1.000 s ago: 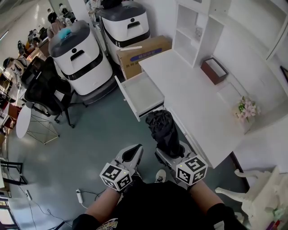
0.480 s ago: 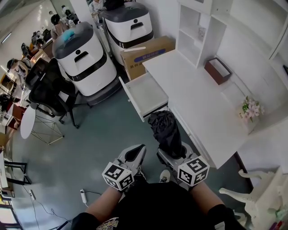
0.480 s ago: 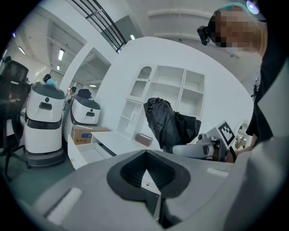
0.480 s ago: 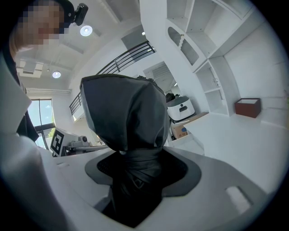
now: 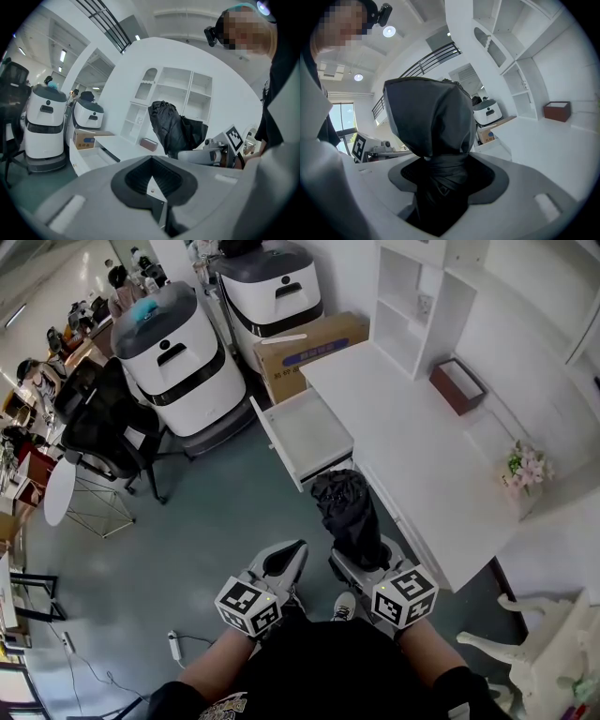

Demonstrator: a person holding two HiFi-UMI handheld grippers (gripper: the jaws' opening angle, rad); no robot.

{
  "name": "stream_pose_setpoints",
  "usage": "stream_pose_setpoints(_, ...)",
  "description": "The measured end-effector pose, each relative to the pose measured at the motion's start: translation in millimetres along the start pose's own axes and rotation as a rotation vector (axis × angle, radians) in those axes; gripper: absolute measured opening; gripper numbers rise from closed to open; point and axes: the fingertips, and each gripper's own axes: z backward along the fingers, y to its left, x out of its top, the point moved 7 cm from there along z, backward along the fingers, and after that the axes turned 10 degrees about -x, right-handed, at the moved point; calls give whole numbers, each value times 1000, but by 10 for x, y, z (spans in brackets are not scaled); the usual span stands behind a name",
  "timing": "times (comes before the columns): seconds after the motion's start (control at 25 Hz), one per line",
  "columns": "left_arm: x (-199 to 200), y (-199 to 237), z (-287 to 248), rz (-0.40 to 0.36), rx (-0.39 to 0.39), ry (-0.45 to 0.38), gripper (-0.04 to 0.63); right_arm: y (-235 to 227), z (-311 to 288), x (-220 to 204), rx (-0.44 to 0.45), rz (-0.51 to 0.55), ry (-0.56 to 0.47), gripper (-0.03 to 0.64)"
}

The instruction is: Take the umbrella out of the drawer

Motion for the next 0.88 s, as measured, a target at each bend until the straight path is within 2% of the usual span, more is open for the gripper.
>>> stream_pose_setpoints(0.88,-41,-60,-32,-3,-7,-1,1,-53,36,-29,-7,-13,-1,284)
